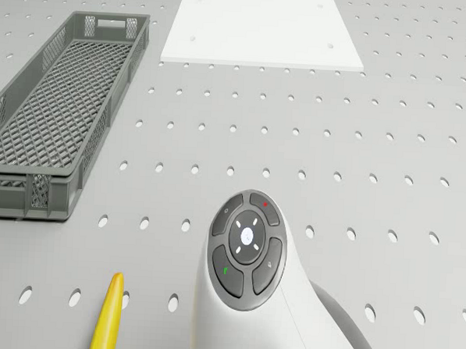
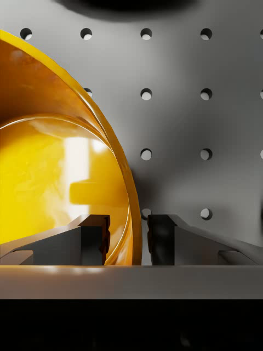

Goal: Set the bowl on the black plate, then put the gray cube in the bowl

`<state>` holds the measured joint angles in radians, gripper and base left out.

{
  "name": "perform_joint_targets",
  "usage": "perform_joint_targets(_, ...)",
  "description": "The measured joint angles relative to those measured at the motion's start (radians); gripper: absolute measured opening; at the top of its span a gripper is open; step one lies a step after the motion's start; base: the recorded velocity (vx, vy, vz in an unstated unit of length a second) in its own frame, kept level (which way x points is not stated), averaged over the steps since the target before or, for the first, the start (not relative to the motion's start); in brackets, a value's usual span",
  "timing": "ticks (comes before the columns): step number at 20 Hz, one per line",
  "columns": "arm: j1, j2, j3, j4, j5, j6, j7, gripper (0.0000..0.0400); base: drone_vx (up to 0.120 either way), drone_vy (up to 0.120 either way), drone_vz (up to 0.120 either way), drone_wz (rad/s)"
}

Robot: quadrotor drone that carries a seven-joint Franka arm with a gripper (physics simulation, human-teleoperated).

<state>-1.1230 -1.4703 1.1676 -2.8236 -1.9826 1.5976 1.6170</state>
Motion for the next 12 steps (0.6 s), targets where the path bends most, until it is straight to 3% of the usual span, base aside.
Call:
perform_joint_targets(1,0.003,0.0,0.017,-0.006,0.016,-0.007,0.001,0.01,0.0,0.0,0.0,0.0)
perform_joint_targets(4,0.008,0.0,0.06,-0.019,0.057,-0.024,0.003,0.01,0.0,0.0,0.12,0.0)
perform_joint_targets(6,0.009,-0.001,0.08,-0.025,0.077,-0.031,0.005,0.01,-0.02,0.08,0.12,0.0)
perform_joint_targets(12,0.01,-0.005,0.113,-0.032,0.109,-0.038,0.008,0.01,-0.12,0.12,0.013,0.0)
